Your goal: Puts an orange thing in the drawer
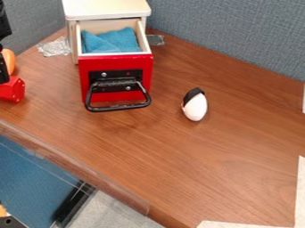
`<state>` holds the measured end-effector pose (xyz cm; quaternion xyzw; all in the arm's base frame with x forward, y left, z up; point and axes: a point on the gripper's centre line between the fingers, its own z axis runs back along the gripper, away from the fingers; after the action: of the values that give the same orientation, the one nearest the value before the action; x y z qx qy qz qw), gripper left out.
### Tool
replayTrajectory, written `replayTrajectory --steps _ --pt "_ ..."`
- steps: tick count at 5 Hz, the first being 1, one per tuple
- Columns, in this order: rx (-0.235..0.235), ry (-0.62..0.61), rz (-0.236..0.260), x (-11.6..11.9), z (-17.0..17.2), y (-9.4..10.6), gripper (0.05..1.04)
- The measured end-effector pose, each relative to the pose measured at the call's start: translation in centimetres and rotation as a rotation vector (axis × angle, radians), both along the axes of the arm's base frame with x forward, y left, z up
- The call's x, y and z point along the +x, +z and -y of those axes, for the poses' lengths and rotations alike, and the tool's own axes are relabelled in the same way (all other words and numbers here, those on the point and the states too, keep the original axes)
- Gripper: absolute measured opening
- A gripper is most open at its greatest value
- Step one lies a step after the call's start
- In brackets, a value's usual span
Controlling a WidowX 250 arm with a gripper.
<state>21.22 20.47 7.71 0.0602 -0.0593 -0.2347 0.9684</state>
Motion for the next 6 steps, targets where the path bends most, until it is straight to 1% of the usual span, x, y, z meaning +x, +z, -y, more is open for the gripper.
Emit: replayTrajectory --steps 1,2,3,4,5,6 --pt "-0.026 0.012 -0.018 -0.14 0.22 -0.90 1.000" --pt "-0.047 0.085 -0.001 -0.13 0.32 -0.95 1.001" --pt "-0.052 0.134 0.008 -0.18 0.31 -1.09 1.001" --pt "-0.058 0.194 0.033 -0.06 0.26 -1.30 1.001" --pt "-0.078 0.311 0.085 -0.09 -0.45 -1.17 1.000" --pt "-0.078 0.380 0.128 -0.12 -0.67 -1.66 1.000"
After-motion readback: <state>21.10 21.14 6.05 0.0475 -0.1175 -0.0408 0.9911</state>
